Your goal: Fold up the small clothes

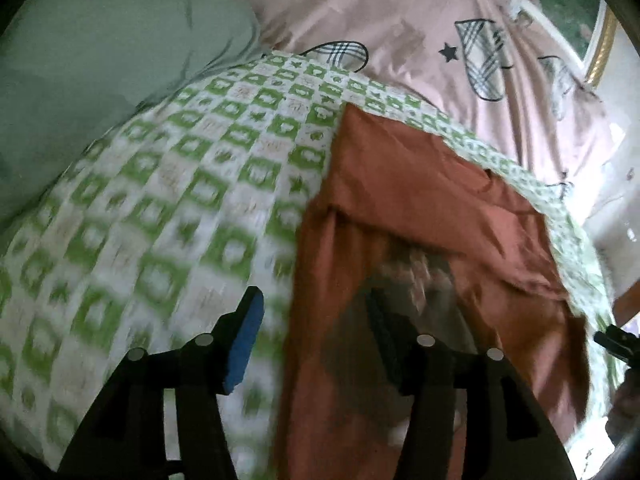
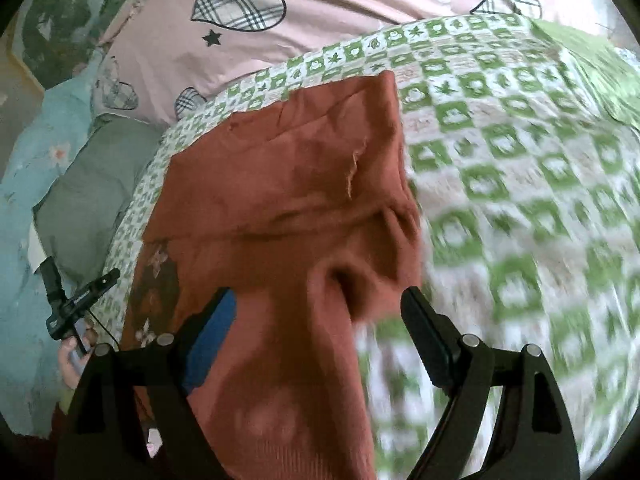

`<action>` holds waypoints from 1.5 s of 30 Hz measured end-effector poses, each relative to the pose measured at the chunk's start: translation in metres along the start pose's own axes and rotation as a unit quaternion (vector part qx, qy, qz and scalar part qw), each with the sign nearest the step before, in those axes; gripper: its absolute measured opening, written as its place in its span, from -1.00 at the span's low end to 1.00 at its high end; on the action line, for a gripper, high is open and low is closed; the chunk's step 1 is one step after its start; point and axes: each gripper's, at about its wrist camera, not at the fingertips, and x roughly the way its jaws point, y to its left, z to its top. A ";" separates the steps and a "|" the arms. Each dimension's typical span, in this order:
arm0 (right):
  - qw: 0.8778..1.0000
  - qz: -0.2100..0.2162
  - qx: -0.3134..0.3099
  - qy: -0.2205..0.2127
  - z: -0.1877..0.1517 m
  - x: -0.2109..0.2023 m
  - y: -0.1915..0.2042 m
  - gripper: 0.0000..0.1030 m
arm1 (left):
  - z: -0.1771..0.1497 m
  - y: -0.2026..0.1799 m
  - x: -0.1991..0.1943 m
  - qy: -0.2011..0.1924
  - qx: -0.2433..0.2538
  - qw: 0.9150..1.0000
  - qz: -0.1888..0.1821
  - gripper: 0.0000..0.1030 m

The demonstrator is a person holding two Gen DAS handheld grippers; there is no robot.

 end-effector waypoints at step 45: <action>0.995 0.099 0.005 0.013 -0.126 -0.026 -0.025 0.21 | -0.142 0.020 -0.049 0.147 0.049 0.977 -0.144 -0.20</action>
